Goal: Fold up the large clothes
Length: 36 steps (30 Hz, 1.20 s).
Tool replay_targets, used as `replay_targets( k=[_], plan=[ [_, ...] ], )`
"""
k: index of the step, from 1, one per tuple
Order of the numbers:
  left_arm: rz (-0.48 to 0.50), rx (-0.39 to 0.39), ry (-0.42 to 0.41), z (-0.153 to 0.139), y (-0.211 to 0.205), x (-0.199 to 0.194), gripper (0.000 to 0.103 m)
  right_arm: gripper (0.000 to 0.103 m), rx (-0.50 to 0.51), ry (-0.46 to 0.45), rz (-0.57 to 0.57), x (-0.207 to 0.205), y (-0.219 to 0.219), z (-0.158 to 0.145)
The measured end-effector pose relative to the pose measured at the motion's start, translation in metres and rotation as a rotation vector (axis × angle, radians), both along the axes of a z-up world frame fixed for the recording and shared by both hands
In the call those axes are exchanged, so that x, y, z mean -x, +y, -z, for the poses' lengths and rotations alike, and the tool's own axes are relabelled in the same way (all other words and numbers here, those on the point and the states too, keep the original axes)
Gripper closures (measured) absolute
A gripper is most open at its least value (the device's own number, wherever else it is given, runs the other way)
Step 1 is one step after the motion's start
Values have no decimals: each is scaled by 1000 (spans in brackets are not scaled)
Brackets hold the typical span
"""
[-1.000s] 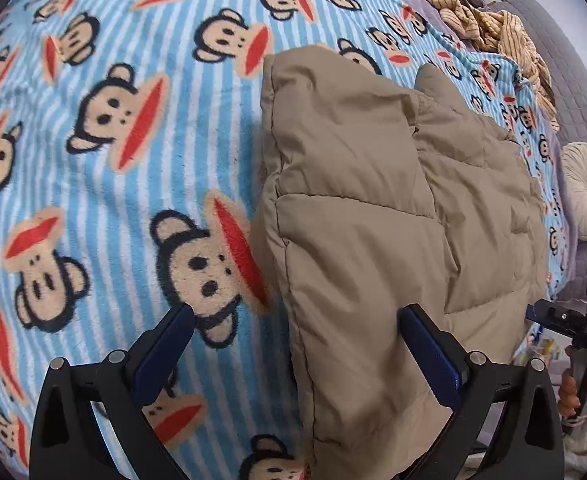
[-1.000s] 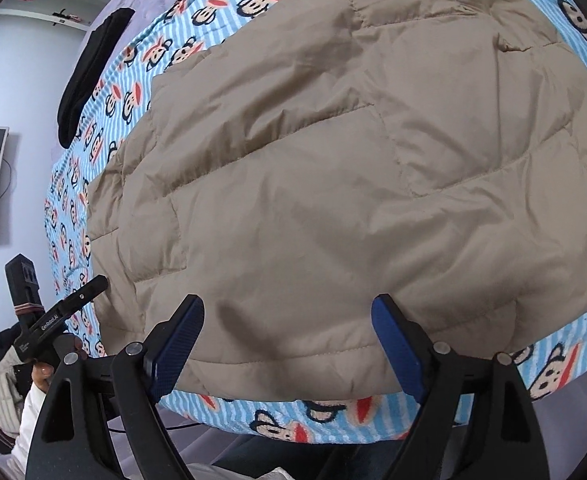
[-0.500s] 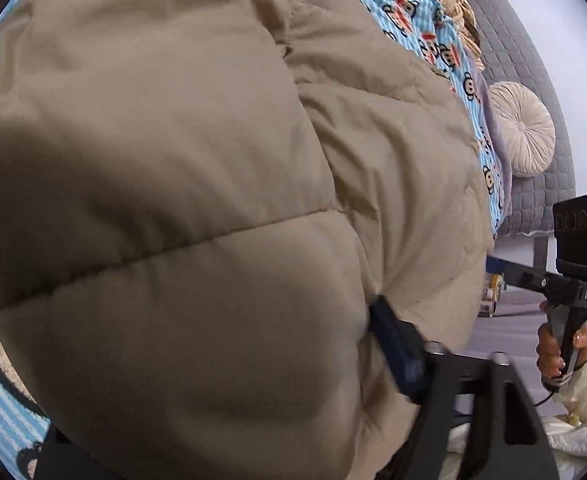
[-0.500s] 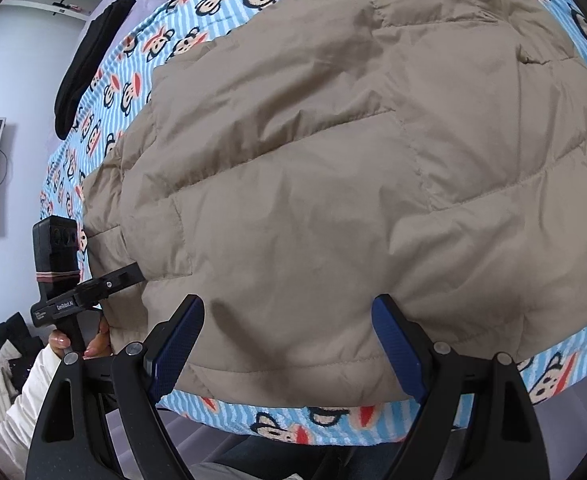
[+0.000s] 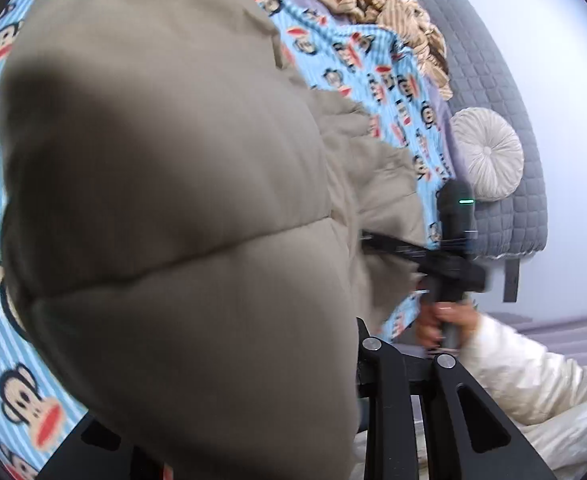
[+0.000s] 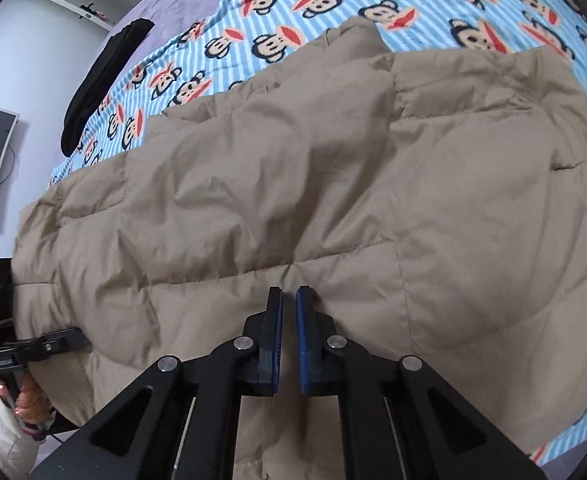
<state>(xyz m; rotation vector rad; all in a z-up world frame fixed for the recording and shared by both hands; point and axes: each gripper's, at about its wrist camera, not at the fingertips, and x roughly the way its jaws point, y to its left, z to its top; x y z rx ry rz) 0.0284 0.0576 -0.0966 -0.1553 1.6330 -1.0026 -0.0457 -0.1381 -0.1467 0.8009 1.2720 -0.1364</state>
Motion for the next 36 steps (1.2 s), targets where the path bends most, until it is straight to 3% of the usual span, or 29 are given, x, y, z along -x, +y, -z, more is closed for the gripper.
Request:
replay_targets(
  k=[5, 9, 11, 13, 15, 22, 26, 27, 29, 30, 31, 36],
  plan=[
    [54, -33, -47, -47, -72, 29, 73, 98, -172, -15, 19, -5, -13, 43],
    [139, -81, -63, -57, -146, 52, 72, 102, -268, -34, 12, -4, -20, 64],
    [185, -104, -71, -56, -179, 62, 65, 102, -289, -47, 4, -4, -20, 68],
    [200, -108, -52, -52, -202, 67, 43, 103, -323, -62, 16, -2, -23, 73],
    [198, -71, -18, -50, -217, 68, 30, 103, -382, -79, 42, 2, -28, 80],
    [221, -5, 30, -46, -253, 72, 29, 100, -529, -134, 106, 28, -56, 75],
    [250, -24, 25, -32, -275, 83, 29, 99, -477, -156, 145, 67, -81, 49],
    [254, -36, 8, -26, -285, 101, 29, 97, -452, -159, 159, 80, -87, 42],
    [258, -59, -25, -16, -303, 105, 29, 78, -411, -163, 199, 110, -99, 28],
    [260, -71, -42, -10, -311, 107, 29, 48, -385, -162, 223, 128, -104, 20],
    [270, -85, -59, -6, -320, 112, 29, 34, -367, -168, 245, 144, -107, 13],
    [296, -134, -105, 23, -342, 117, 29, 33, -247, -161, 249, 198, -98, -25]
  ],
)
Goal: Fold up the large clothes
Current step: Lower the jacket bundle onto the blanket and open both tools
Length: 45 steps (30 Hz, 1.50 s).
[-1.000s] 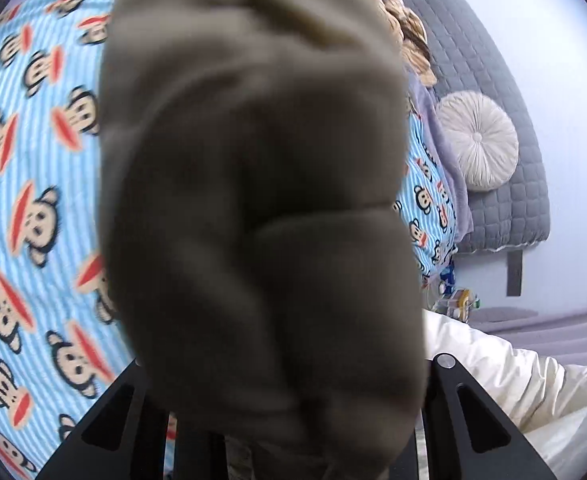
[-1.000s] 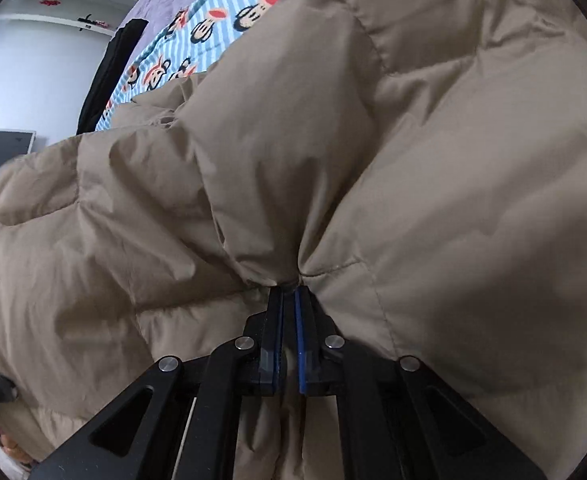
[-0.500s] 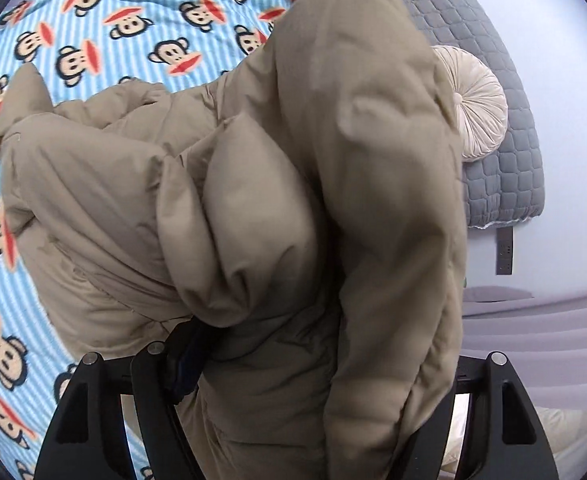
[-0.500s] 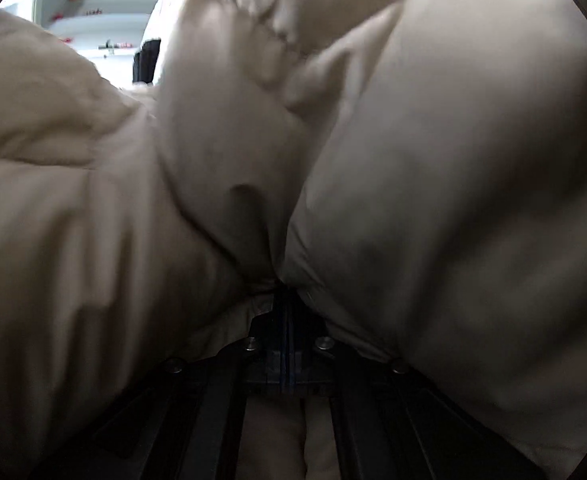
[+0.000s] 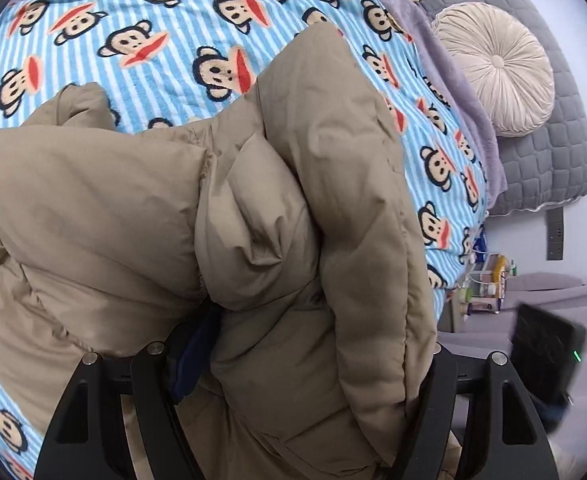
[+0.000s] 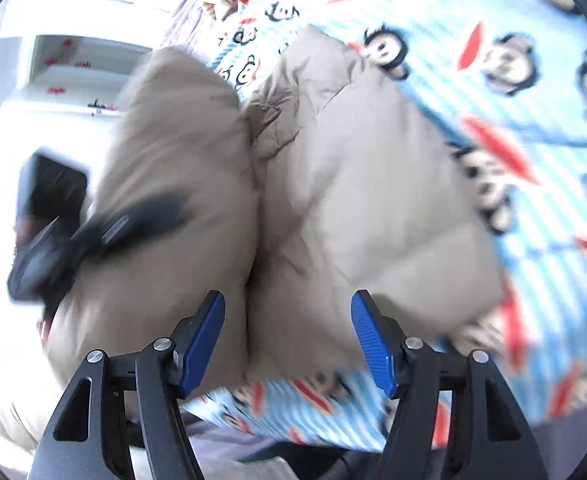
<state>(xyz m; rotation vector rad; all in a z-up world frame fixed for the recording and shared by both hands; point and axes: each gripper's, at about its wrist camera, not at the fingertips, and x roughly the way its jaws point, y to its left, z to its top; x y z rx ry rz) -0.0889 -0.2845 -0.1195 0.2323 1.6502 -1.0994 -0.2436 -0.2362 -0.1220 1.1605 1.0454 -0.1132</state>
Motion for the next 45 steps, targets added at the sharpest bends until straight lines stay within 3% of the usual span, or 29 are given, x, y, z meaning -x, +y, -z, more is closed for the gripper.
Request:
replay_targets(
  k=[4, 7, 10, 12, 14, 15, 17, 21, 23, 34, 37, 40, 42, 45],
  plan=[
    [44, -12, -69, 1, -11, 9, 29, 22, 16, -95, -54, 20, 29, -35],
    [48, -19, -129, -13, -15, 11, 29, 21, 16, -161, -112, 15, 46, -51],
    [25, 24, -249, -36, -12, 5, 29, 22, 49, -155, -138, -10, 62, -56],
    [-9, 63, -350, -61, 9, 2, 29, 24, 129, -99, -133, -30, 67, -52],
    [-67, 66, -492, -80, 29, -9, 29, 69, 213, -61, -110, -44, 65, -52],
    [-100, 39, -574, -83, 40, -17, 29, 86, 258, -46, -106, -47, 65, -54],
    [-159, -24, -653, -79, 61, -36, 29, 89, 342, -10, -84, -41, 64, -58],
    [-228, -141, -619, -39, 78, -72, 29, 90, 342, 33, -46, -4, 47, -51],
    [-231, -138, -600, -26, 70, -76, 29, 90, 303, 52, -13, -3, 29, -39],
    [-120, -119, -674, 5, -32, -24, 29, 89, 170, 133, 120, 44, 3, 21],
    [-102, -133, -687, 10, -37, -21, 29, 86, 68, 149, 145, 51, -6, 42],
    [-105, -142, -677, 14, -35, -24, 28, 70, 48, 205, 101, 50, -14, 30],
    [-113, -142, -667, 15, -34, -26, 27, 59, 132, 244, 46, 48, -18, 9],
    [-116, -145, -666, 15, -34, -25, 27, 56, 260, 187, 12, 48, -27, -38]
  ],
)
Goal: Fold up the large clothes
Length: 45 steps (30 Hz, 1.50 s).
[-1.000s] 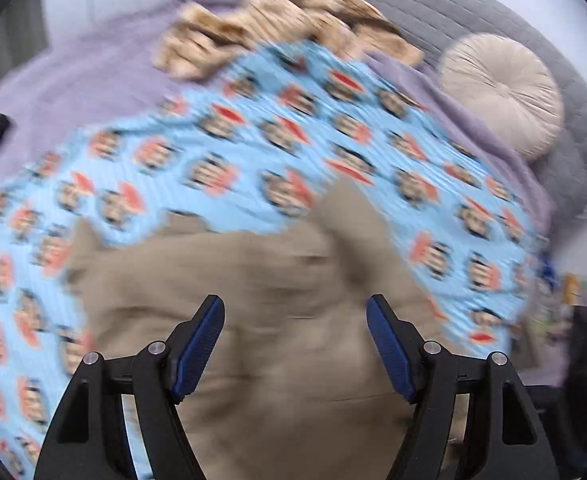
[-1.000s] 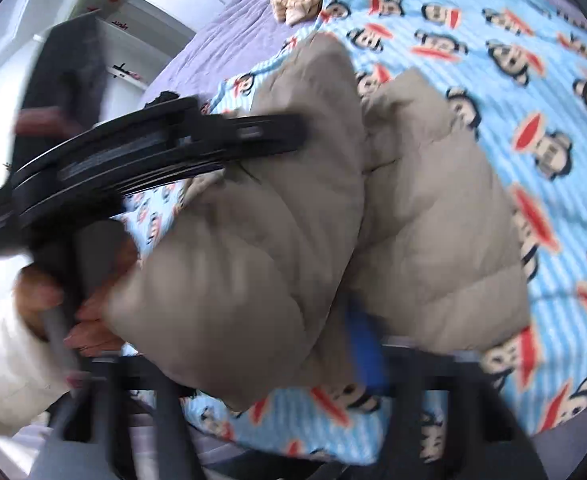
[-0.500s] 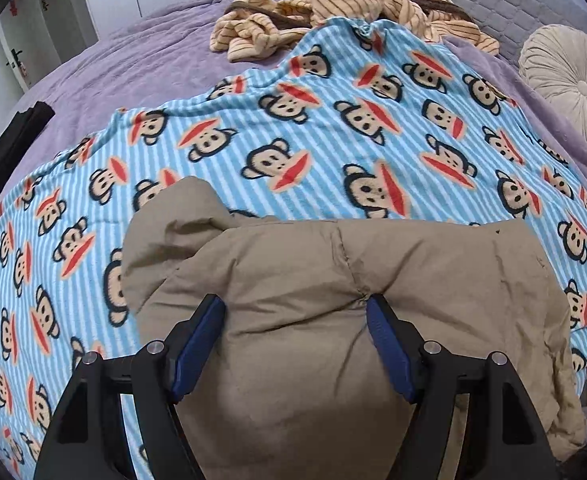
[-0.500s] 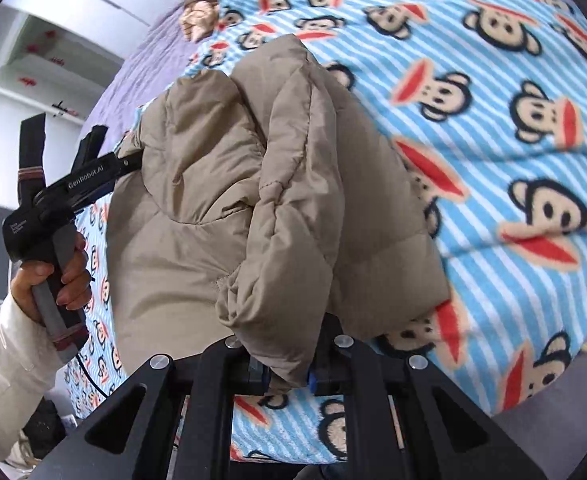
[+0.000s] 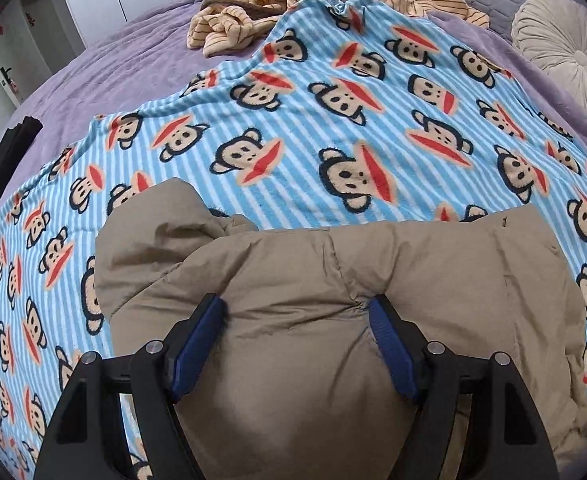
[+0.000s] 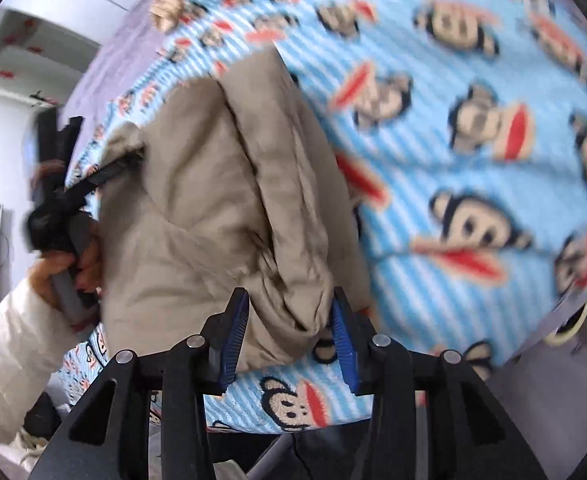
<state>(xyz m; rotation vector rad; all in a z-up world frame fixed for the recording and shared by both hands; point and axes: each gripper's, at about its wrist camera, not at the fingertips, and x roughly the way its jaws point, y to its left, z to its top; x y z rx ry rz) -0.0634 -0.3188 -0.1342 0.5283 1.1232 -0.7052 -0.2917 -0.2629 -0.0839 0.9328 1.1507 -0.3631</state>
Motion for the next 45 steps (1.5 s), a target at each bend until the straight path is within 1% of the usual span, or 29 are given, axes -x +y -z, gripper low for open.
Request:
replay_targets(
  k=[2, 4, 6, 8, 9, 10, 11, 13, 14, 15, 17, 20, 23, 26, 29, 30, 33, 35, 36, 40, 45],
  plan=[
    [-1, -1, -1, 0, 0, 0, 26, 52, 79, -50, -5, -4, -8, -28],
    [-4, -4, -2, 0, 0, 0, 26, 51, 92, -87, -11, -16, -16, -37],
    [-4, -8, -5, 0, 0, 0, 26, 51, 67, -112, -38, -36, -20, -31],
    [-4, -13, -11, 0, 1, 1, 26, 53, 62, -117, -80, -59, -16, -18],
    [-5, -16, -14, 0, 1, 1, 26, 64, 69, -127, -98, -68, -13, -14],
    [-6, -20, -17, 0, 0, 2, 26, 78, 77, -132, -114, -76, -8, -11],
    [-8, -24, -20, 0, 0, 2, 26, 80, 86, -121, -138, -85, -6, -5],
    [-13, -35, -23, -1, 0, 3, 26, 80, 94, -93, -171, -95, 2, 9],
    [-18, -41, -22, -3, 0, 3, 26, 80, 87, -60, -182, -96, 4, 21],
    [-27, -45, -18, -6, 2, 3, 26, 81, 70, -37, -187, -94, 4, 31],
    [-51, -52, -9, -14, 7, 3, 26, 81, 30, -22, -187, -86, 3, 46],
    [-88, -48, -1, -31, 23, 6, 26, 81, 8, -19, -201, -76, 3, 52],
    [-137, -29, 1, -52, 52, 14, 26, 81, -13, -32, -222, -71, 6, 51],
    [-184, -34, 26, -61, 84, 30, 26, 81, -23, -34, -250, -69, 10, 53],
    [-211, -71, 55, -55, 113, 51, 26, 81, -32, -32, -267, -70, 14, 59],
    [-221, -77, 75, -51, 121, 57, 26, 81, -34, -30, -271, -69, 15, 60],
    [-266, -73, 123, -40, 136, 66, 26, 81, -36, -21, -278, -71, 18, 68],
    [-265, -76, 118, -35, 137, 71, 24, 81, -36, -11, -284, -75, 21, 74],
    [-264, -86, 110, -33, 136, 72, 19, 81, -31, -5, -290, -76, 22, 77],
    [-240, -77, 128, -32, 137, 69, 18, 81, -15, 22, -295, -88, 27, 86],
    [-255, -69, 170, -37, 143, 61, 18, 80, -30, 33, -256, -89, 25, 78]
  ],
)
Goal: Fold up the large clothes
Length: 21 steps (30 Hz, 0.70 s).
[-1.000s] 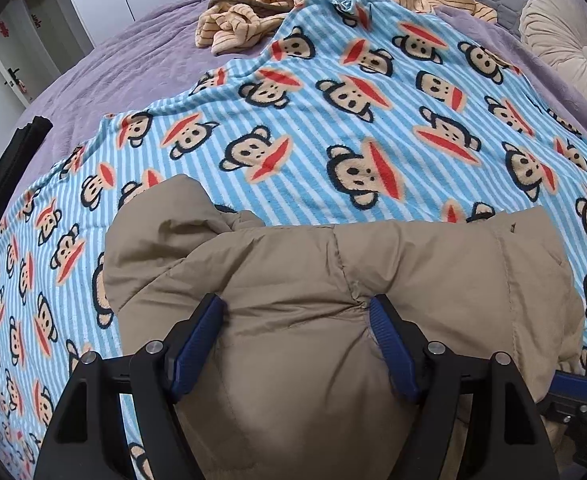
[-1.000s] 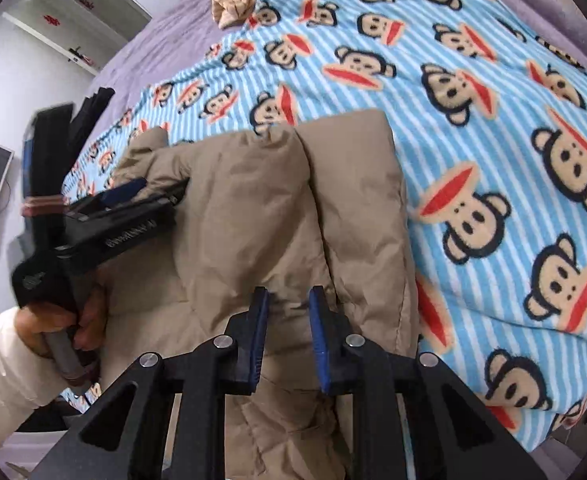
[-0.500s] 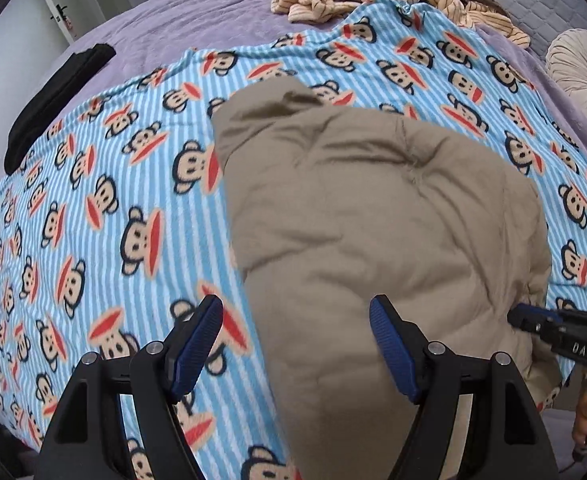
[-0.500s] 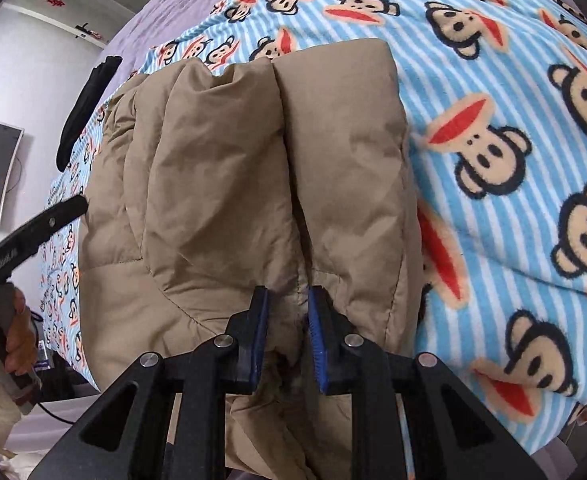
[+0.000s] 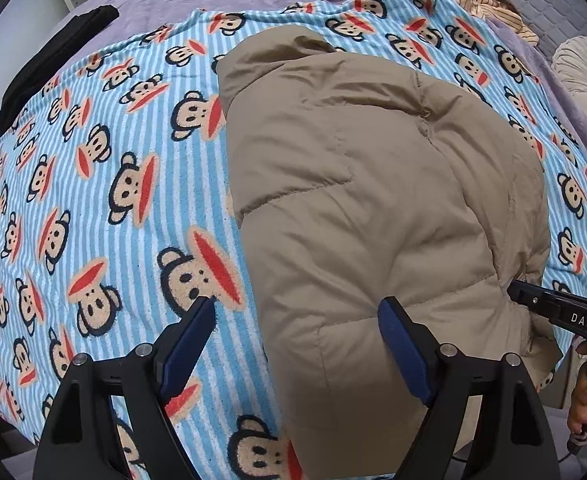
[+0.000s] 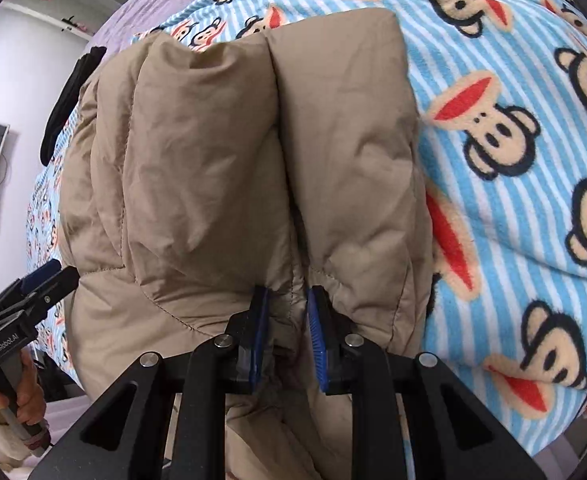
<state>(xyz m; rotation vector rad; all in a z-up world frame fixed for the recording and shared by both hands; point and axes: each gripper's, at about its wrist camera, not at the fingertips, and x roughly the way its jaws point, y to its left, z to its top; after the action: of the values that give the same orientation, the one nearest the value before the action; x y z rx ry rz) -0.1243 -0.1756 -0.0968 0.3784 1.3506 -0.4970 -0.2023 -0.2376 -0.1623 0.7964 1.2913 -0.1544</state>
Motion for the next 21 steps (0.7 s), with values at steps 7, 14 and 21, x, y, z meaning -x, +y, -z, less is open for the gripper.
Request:
replay_targets(
  k=[7, 14, 21],
  plan=[
    [16, 23, -4, -10, 11, 2, 0, 71, 12, 14, 71, 2, 2, -20],
    [39, 24, 4, -12, 24, 7, 0, 64, 38, 9, 121, 12, 8, -33],
    [47, 12, -3, -10, 37, 5, 0, 34, 65, -28, 146, 24, 21, -54]
  ],
)
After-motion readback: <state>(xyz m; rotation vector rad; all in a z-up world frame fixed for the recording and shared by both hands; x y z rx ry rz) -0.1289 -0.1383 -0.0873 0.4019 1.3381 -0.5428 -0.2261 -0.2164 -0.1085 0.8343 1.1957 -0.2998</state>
